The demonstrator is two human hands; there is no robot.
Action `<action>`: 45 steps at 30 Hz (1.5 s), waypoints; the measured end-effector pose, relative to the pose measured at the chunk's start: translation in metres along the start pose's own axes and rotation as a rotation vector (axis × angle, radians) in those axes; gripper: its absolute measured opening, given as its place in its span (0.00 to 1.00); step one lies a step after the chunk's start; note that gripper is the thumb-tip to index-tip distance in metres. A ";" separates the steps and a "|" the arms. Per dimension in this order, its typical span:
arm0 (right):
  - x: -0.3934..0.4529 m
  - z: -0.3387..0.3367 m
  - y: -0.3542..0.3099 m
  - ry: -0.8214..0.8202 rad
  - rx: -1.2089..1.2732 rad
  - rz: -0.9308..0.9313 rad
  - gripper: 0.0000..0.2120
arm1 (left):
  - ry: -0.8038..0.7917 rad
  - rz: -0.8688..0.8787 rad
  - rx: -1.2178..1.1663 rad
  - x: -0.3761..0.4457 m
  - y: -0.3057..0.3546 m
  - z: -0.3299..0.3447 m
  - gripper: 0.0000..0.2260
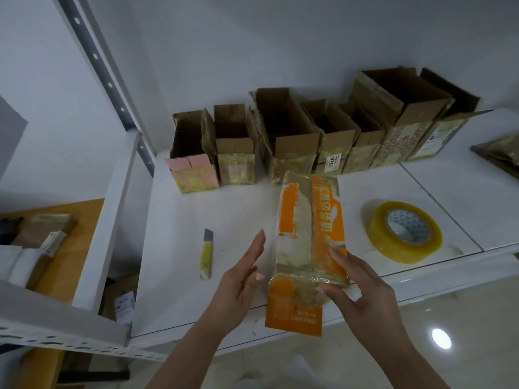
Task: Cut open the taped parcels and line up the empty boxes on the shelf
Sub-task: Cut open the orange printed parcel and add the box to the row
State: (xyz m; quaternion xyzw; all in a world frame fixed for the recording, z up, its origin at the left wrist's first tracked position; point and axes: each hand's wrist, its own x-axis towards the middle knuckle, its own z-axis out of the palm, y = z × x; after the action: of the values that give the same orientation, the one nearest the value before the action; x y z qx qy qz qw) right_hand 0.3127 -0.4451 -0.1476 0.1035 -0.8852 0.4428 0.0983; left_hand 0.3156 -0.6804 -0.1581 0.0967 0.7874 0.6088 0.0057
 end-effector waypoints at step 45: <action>0.008 -0.024 0.015 -0.033 -0.360 -0.292 0.03 | 0.126 0.195 0.284 0.018 -0.005 0.028 0.23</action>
State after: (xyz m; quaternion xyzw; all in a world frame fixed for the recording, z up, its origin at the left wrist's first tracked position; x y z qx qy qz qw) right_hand 0.3032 -0.4176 -0.1429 0.2183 -0.9271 0.2571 0.1638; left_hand 0.3006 -0.6515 -0.1686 0.1341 0.8510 0.4942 -0.1163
